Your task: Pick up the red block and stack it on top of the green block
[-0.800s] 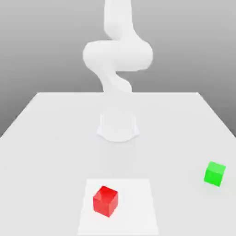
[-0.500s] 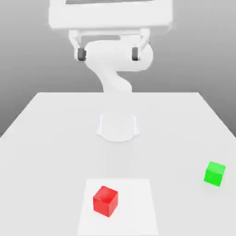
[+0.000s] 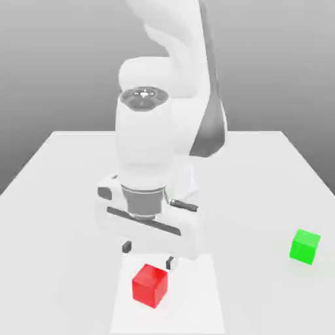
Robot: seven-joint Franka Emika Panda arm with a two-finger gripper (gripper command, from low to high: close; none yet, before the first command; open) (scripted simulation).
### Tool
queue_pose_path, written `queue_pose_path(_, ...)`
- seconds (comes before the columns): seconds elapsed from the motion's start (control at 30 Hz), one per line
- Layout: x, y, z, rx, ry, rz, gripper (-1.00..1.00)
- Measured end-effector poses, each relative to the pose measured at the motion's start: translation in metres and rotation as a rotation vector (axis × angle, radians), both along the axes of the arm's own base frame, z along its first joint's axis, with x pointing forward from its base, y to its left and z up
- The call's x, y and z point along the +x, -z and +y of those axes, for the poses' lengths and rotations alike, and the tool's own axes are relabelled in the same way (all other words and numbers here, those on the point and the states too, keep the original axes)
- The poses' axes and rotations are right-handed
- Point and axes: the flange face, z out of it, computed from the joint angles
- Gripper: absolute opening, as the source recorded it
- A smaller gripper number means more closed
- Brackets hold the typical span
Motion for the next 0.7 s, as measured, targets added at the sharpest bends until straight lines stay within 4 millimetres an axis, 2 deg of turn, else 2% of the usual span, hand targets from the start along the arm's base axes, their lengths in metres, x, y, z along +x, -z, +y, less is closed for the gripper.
queue_pose_path(0.1,-0.002,0.034,0.0,0.0,0.001,0.003,0.0)
queue_pose_path(0.13,-0.002,0.04,0.0,0.0,0.001,0.003,-1.0)
queue_pose_path(0.37,-0.002,0.038,0.0,-0.001,0.001,0.002,-1.0)
queue_pose_path(0.53,-0.001,-0.01,0.0,0.0,0.001,0.002,-1.0)
queue_pose_path(0.57,-0.001,-0.018,0.008,0.001,-0.005,0.002,-1.0)
queue_pose_path(0.6,0.0,-0.024,0.029,0.003,-0.026,0.002,-1.0)
queue_pose_path(0.7,-0.007,-0.035,0.114,0.008,-0.115,0.001,-1.0)
